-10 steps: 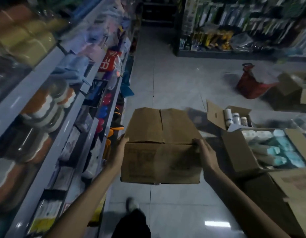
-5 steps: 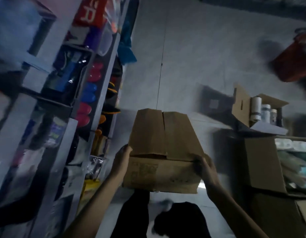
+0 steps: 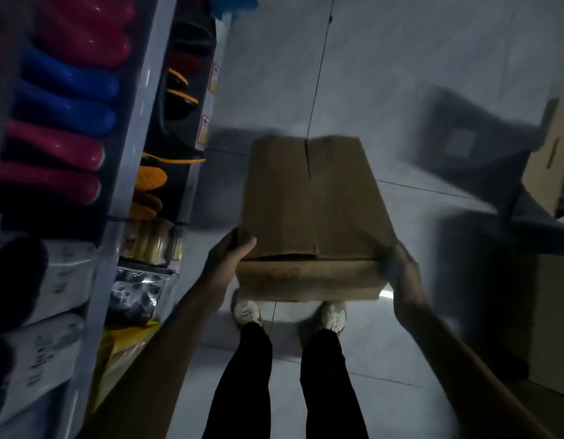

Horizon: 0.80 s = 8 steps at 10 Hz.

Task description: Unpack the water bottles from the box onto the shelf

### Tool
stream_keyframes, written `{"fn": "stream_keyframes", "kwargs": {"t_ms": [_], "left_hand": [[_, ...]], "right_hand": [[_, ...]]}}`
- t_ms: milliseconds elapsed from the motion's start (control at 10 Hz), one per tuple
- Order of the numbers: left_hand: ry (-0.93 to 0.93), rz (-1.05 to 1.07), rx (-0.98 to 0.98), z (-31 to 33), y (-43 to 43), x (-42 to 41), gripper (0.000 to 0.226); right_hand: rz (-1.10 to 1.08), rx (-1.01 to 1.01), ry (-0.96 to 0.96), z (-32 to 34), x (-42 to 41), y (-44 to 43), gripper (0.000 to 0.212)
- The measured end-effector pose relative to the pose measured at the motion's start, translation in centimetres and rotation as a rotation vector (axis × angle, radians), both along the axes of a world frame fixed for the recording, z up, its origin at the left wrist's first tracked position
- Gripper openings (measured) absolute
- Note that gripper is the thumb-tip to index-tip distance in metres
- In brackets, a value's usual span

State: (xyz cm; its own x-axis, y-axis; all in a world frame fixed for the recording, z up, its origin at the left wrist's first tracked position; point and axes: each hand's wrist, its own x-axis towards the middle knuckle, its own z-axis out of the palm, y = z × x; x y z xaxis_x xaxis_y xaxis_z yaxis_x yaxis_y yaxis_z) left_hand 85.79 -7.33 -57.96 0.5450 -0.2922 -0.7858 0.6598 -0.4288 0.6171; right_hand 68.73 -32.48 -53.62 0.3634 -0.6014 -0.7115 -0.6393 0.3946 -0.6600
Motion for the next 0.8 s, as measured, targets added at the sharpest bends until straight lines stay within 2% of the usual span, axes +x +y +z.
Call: {"fn": "stream_keyframes", "kwargs": {"t_ms": [200, 300, 400, 500, 600, 700, 800], "left_hand": [[-0.012, -0.099, 0.071, -9.5, -4.6, 2.6, 0.052], [0.044, -0.130, 0.176, -16.3, -5.5, 2.4, 0.060], [0.130, -0.166, 0.258, -23.6, -5.6, 1.0, 0.064], [0.095, -0.192, 0.330, -28.4, -5.3, -0.7, 0.058], [-0.004, -0.255, 0.367, -30.1, -4.9, -1.6, 0.049], [0.000, -0.307, 0.381, -27.3, -4.8, -1.2, 0.027], [-0.052, -0.390, 0.329, -22.2, -5.3, -0.1, 0.032]], "right_hand": [[0.074, -0.069, -0.079, -11.1, 2.2, -5.4, 0.043], [0.039, -0.041, -0.040, -19.8, 0.8, -4.9, 0.046], [0.020, 0.048, 0.099, -28.4, -0.9, -2.6, 0.026], [0.041, 0.179, 0.191, -33.0, -2.1, 0.0, 0.020], [0.069, 0.185, 0.224, -34.9, -3.3, 1.1, 0.043], [0.038, 0.266, 0.301, -31.8, -2.1, 0.0, 0.042], [0.037, 0.313, 0.315, -26.4, -0.4, -2.3, 0.036]]}}
